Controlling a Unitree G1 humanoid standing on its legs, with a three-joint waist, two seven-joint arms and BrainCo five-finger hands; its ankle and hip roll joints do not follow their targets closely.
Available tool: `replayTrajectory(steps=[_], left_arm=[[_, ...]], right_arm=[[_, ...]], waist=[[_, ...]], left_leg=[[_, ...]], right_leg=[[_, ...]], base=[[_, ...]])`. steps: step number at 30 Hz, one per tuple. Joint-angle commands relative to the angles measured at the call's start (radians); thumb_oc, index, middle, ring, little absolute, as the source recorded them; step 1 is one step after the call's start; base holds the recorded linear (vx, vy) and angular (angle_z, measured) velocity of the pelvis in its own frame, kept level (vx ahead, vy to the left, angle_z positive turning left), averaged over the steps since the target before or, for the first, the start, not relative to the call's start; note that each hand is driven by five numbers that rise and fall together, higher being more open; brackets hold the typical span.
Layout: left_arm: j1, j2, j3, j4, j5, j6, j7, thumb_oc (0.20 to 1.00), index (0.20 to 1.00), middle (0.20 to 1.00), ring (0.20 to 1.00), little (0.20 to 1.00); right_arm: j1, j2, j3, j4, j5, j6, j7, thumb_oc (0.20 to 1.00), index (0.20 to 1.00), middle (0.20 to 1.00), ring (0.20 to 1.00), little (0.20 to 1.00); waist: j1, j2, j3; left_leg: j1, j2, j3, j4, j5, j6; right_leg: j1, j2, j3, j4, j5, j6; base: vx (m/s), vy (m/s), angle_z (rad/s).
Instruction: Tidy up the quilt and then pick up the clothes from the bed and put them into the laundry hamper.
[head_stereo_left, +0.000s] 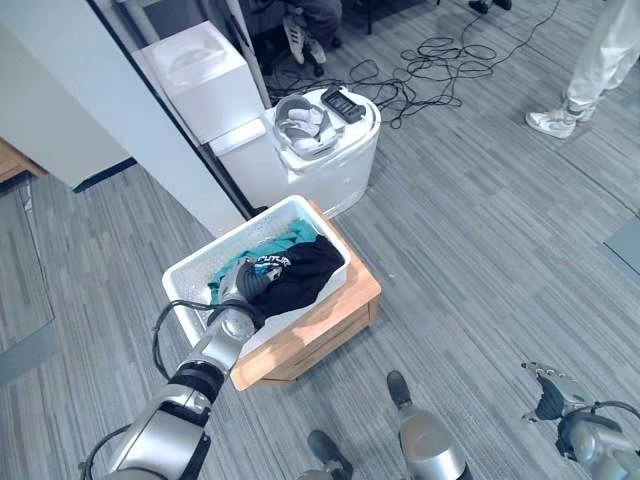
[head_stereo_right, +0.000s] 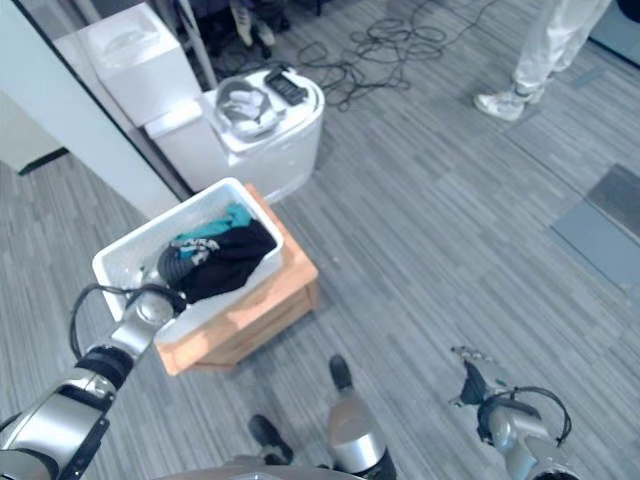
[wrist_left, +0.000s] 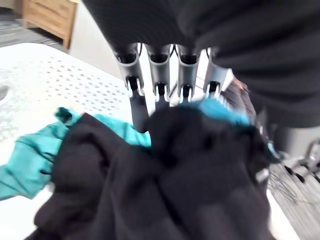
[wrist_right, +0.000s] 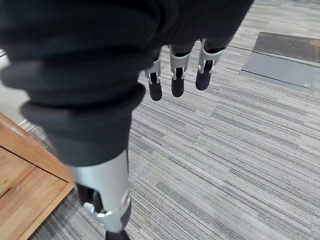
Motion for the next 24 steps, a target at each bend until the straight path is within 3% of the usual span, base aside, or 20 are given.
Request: replayTrajectory(steps=[1, 8, 11, 14, 18, 19, 24], left_arm=[[-0.118, 0.073, 0.037, 0.020, -0.067, -0.020, 0.041, 1.000, 1.000, 1.000, 1.000, 1.000], [0.005, 0.151, 0.181, -0.120, -0.202, -0.100, 0.170, 1.000, 1.000, 1.000, 1.000, 1.000], [0.092, 0.158, 0.228, -0.140, -0.208, -0.101, 0.185, 1.000, 1.000, 1.000, 1.000, 1.000], [0.224, 0.119, 0.255, -0.119, -0.210, -0.099, 0.138, 1.000, 1.000, 1.000, 1.000, 1.000], [0.347, 0.047, 0.279, -0.025, -0.229, -0.083, 0.078, 1.000, 1.000, 1.000, 1.000, 1.000], [0.405, -0.004, 0.279, 0.078, -0.229, -0.069, 0.049, 1.000, 1.000, 1.000, 1.000, 1.000], [0.449, -0.076, 0.215, 0.340, -0.102, -0.006, 0.025, 1.000, 1.000, 1.000, 1.000, 1.000]], right_arm=[[-0.042, -0.003, 0.003, 0.012, 0.040, 0.010, -0.016, 1.000, 1.000, 1.000, 1.000, 1.000], [-0.009, 0.068, -0.007, 0.098, 0.130, 0.014, -0.021, 1.000, 1.000, 1.000, 1.000, 1.000], [-0.013, 0.111, -0.003, 0.164, 0.156, 0.019, -0.015, 1.000, 1.000, 1.000, 1.000, 1.000], [-0.034, 0.156, -0.010, 0.239, 0.191, 0.027, -0.011, 1.000, 1.000, 1.000, 1.000, 1.000], [-0.068, 0.210, -0.027, 0.323, 0.240, 0.037, -0.007, 1.000, 1.000, 1.000, 1.000, 1.000], [-0.099, 0.253, -0.043, 0.387, 0.288, 0.046, -0.011, 1.000, 1.000, 1.000, 1.000, 1.000], [-0.184, 0.349, -0.032, 0.532, 0.379, 0.064, -0.009, 1.000, 1.000, 1.000, 1.000, 1.000]], waist=[[0.033, -0.017, -0.011], [0.099, -0.038, -0.052], [0.128, -0.048, -0.070], [0.152, -0.054, -0.087], [0.173, -0.060, -0.101], [0.184, -0.061, -0.106], [0.206, -0.061, -0.128]], left_leg=[[0.063, 0.028, -0.019, 0.003, -0.081, -0.063], [0.096, 0.033, -0.071, 0.003, -0.091, -0.066], [0.105, 0.033, -0.090, 0.003, -0.091, -0.065], [0.115, 0.032, -0.103, 0.003, -0.094, -0.062], [0.125, 0.032, -0.111, 0.003, -0.099, -0.057], [0.135, 0.030, -0.117, 0.003, -0.106, -0.053], [0.140, 0.025, -0.121, 0.003, -0.112, -0.044]], right_leg=[[0.007, -0.076, -0.021, 0.002, -0.120, 0.135], [0.073, -0.073, -0.059, 0.002, -0.136, 0.130], [0.096, -0.072, -0.071, 0.002, -0.139, 0.125], [0.112, -0.072, -0.077, 0.002, -0.143, 0.122], [0.127, -0.071, -0.079, 0.002, -0.146, 0.117], [0.136, -0.072, -0.077, 0.002, -0.149, 0.115], [0.140, -0.073, -0.070, 0.002, -0.149, 0.110]], base=[[0.00, -0.060, 0.10], [0.02, -0.039, 0.20], [0.01, -0.028, 0.23], [0.02, 0.003, 0.22], [0.01, 0.019, 0.05], [0.02, 0.047, 0.03], [0.01, 0.053, -0.02]])
